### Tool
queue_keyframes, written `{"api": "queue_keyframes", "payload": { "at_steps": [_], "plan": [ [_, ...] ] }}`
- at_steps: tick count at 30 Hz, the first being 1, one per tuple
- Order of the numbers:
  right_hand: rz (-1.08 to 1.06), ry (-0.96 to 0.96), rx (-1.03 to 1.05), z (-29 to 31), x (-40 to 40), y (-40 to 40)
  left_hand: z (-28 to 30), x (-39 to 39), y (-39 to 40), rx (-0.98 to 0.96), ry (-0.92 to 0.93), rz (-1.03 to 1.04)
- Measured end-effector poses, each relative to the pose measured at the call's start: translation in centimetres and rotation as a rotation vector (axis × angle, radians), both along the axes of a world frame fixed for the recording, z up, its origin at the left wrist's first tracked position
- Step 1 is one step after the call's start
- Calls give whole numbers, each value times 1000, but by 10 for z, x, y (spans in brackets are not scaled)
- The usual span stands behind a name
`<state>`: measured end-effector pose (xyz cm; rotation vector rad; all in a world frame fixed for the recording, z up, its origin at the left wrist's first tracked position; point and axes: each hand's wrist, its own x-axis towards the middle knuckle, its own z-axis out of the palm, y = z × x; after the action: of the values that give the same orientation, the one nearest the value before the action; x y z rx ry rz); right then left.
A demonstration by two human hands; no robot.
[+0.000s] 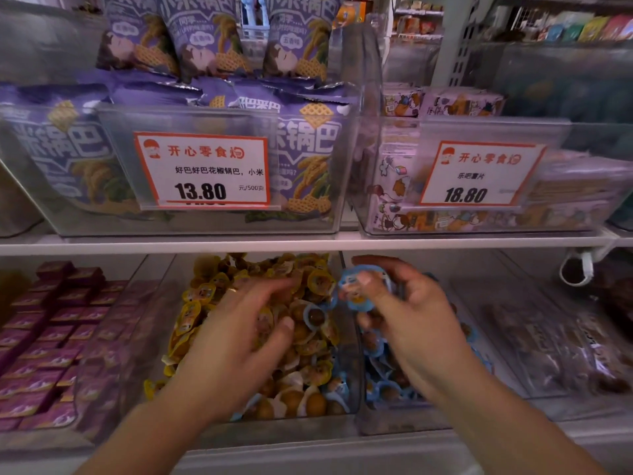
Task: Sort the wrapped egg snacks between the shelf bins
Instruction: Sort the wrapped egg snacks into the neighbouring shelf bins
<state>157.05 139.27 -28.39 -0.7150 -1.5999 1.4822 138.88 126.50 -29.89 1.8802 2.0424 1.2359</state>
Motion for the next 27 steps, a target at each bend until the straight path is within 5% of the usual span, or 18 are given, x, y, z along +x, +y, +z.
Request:
{"api": "queue_keyframes", "payload": {
  "at_steps": [2,4,7,10,13,16,21,23,27],
  "plan": [
    [-26,-332,221,-3,18,26,-3,-17,-4,-186,146,21],
    [117,-625,230,-14,32,45,-6,-28,-11,-373,201,-23],
    [-31,-589,169,-26,42,60,-4,-35,-21,-535,229,-109],
    [-210,-468,409,-22,40,48,-3,-38,-22,-621,166,-190],
    [16,-555,802,-18,18,18,-5,-39,-18,-576,16,-117],
    [164,-1008,1182,-13,-14,-6,-10,-33,-9,-305,-50,120],
    [268,-1527,1327,-3,-52,-23,-18,-4,8,-158,519,144],
    [244,-1537,1363,-4,-57,-27,-25,0,14,-348,696,143],
    [198,-1310,1378,-6,-55,-30,-36,-18,18,-469,697,190]
  ]
}}
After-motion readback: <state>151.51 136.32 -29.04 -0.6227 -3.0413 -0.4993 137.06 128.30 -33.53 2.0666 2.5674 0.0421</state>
